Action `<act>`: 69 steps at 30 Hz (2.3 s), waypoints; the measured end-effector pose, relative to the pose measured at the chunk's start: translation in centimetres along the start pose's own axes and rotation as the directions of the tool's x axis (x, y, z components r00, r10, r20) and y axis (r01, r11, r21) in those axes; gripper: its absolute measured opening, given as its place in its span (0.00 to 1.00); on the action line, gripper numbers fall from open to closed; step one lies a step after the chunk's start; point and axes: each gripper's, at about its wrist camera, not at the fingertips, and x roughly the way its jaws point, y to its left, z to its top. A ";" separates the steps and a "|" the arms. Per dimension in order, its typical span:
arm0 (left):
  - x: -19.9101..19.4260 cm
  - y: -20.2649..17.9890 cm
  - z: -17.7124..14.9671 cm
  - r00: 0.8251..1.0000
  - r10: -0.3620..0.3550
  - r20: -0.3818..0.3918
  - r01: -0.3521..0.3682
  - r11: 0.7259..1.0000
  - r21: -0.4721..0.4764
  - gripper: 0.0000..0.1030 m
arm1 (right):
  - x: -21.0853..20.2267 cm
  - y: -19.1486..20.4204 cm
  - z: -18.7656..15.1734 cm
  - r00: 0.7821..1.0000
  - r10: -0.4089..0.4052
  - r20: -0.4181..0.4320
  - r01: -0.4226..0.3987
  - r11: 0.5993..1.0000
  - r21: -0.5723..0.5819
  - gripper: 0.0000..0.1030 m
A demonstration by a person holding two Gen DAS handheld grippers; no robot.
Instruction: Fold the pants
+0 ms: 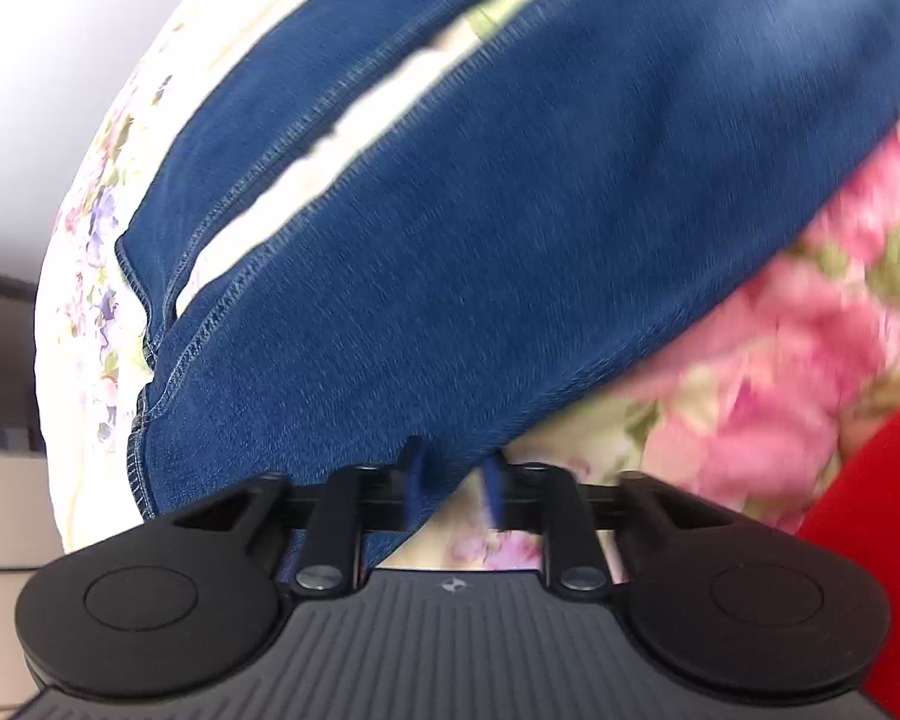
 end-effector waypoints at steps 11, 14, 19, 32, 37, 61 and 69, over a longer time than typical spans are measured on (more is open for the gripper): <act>-7.3 6.1 2.4 0.986 0.073 0.153 -0.011 0.928 -0.373 0.05 | -1.0 1.4 -2.0 0.996 0.075 -0.038 -0.082 0.963 -0.257 0.30; -8.1 6.7 3.6 0.985 0.104 0.140 -0.041 0.918 -0.394 0.06 | -0.8 2.2 -2.3 0.994 0.087 -0.063 -0.103 0.938 -0.331 0.30; -8.4 7.2 4.8 0.983 0.131 0.125 -0.065 0.901 -0.429 0.06 | 0.3 3.1 -2.5 0.993 0.081 -0.089 -0.110 0.911 -0.398 0.30; -9.4 9.0 6.7 0.979 0.141 0.149 -0.036 0.833 -0.552 0.06 | 3.0 3.8 -2.9 0.988 0.078 -0.135 -0.141 0.818 -0.558 0.35; -9.5 10.4 7.1 0.978 0.111 0.177 0.015 0.808 -0.589 0.06 | 2.6 4.2 -4.3 0.994 0.043 -0.105 -0.101 0.753 -0.650 0.34; -6.8 17.2 12.4 0.979 0.168 0.116 -0.062 0.786 -0.615 0.05 | -4.1 1.8 15.3 0.956 -0.066 0.286 0.226 0.786 -0.576 0.04; 0.4 19.3 18.9 0.986 0.162 0.029 -0.116 0.810 -0.575 0.05 | 6.1 3.4 24.6 0.953 -0.155 0.262 0.277 0.799 -0.534 0.04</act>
